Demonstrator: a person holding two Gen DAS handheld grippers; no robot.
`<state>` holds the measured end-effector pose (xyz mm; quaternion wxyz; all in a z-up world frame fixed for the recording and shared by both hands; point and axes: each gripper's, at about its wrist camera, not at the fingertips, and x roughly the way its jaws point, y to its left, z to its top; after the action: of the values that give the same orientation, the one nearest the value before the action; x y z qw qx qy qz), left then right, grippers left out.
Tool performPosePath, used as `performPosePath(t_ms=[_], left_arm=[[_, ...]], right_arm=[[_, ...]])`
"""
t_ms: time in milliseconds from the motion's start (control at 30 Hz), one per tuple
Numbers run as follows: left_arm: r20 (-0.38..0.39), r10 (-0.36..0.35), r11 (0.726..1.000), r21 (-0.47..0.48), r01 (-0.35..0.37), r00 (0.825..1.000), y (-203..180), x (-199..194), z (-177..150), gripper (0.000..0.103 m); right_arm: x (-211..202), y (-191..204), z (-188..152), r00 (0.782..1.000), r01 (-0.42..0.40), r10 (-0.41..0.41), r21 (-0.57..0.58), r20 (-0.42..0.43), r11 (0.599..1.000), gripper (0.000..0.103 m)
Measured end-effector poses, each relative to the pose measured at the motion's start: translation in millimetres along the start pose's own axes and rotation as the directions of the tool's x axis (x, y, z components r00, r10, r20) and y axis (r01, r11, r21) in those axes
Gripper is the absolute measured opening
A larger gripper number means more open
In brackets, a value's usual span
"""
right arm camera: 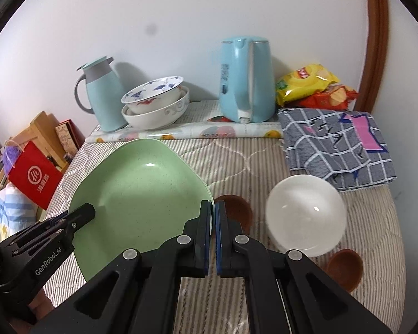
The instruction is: Organize plates and bowls
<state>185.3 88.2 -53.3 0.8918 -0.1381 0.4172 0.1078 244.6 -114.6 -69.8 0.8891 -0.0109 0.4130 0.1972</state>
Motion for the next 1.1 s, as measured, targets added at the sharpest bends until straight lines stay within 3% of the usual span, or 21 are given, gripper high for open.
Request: performPosePath(t_ms=[467,1100], left_arm=[[-0.063,0.056,0.995,-0.083,-0.061,0.996,50.3,37.3,-15.0,0.01],[-0.132,0.092,0.99,-0.098,-0.105,0.987,64.3,80.6,-21.7,0.011]], right_arm=[[56.3,34.5,-10.1,0.995,-0.053,0.047,-0.066,-0.085,0.996,0.003],[118.8,42.5,-12.0,0.983,-0.077,0.059,-0.095,-0.174,0.993,0.004]])
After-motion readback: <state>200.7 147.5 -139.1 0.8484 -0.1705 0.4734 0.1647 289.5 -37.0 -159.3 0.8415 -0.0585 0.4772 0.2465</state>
